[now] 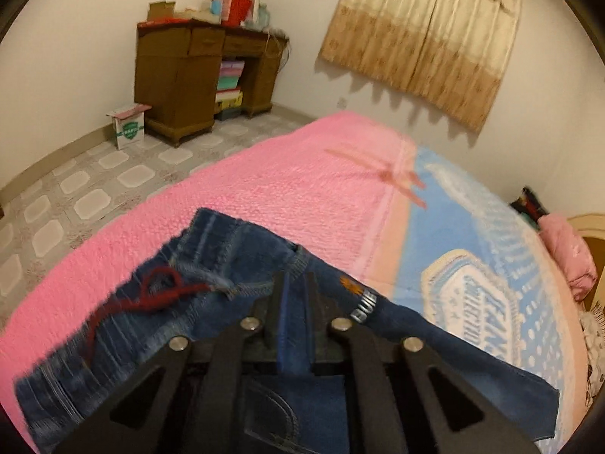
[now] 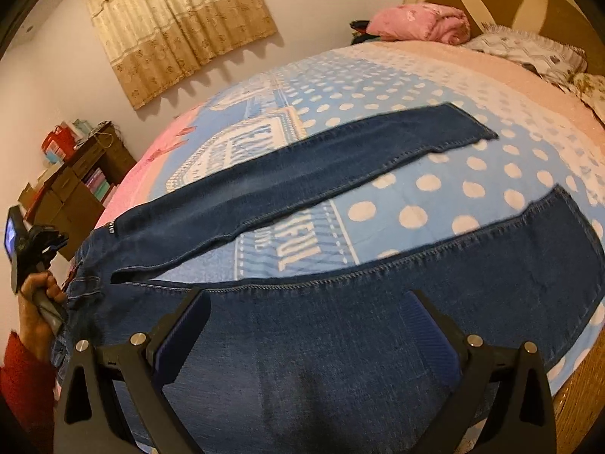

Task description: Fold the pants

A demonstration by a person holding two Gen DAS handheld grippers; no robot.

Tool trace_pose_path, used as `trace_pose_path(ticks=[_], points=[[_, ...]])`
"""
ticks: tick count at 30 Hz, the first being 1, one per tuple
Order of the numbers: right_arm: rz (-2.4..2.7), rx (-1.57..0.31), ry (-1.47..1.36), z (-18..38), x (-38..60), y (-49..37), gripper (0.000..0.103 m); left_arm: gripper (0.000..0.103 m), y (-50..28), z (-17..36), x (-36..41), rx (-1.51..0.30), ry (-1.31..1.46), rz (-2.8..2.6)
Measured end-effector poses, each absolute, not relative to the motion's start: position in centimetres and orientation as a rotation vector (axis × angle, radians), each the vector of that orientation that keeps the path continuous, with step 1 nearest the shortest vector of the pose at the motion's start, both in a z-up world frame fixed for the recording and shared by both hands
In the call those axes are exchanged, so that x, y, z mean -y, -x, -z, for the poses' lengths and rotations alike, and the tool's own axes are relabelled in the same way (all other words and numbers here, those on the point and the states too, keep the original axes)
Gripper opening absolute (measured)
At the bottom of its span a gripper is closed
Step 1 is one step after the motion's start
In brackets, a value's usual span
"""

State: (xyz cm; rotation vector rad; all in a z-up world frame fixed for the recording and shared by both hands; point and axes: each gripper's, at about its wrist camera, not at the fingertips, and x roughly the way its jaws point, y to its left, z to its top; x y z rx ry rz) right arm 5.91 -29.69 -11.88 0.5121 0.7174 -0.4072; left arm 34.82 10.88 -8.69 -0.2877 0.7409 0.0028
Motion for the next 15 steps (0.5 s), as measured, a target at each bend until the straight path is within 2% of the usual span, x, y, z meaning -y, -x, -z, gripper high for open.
trace_pose_path(ticks=[1,3,4,5,7,9,10,11,13,15], points=[[0.405,-0.711,-0.501,11.7,29.5,-5.9,0.102,0.021,-36.3,8.3,-11.2,-0.778,0.248,0.032],[0.407,-0.701,-0.474,11.4,29.3,-6.0,0.102,0.046,-38.3,7.7,-11.3,-0.831,0.127,0.113],[0.411,-0.703,-0.467,11.4,29.2,-6.2,0.102,0.069,-39.4,7.7,-11.3,-0.857,0.065,0.147],[0.413,-0.706,-0.471,11.6,29.3,-6.4,0.102,0.073,-40.4,7.6,-11.8,-0.871,0.004,0.159],[0.410,-0.717,-0.492,12.1,29.4,-7.0,0.102,0.072,-41.9,7.1,-13.9,-0.871,-0.036,0.143],[0.404,-0.731,-0.500,12.7,29.2,-7.7,0.102,0.077,-43.2,6.4,-17.8,-0.866,0.089,0.137],[0.398,-0.740,-0.502,13.0,28.9,-8.1,0.102,0.085,-43.9,6.5,-19.3,-0.876,0.161,0.152],[0.390,-0.748,-0.504,13.3,28.6,-8.6,0.102,0.087,-44.7,6.9,-20.5,-0.895,0.231,0.166],[0.367,-0.767,-0.503,13.8,27.9,-9.5,0.102,0.087,-46.2,8.1,-21.0,-0.962,0.268,0.173],[0.340,-0.785,-0.496,14.1,26.9,-10.4,0.102,0.086,-47.2,9.8,-19.5,-1.032,0.190,0.164]])
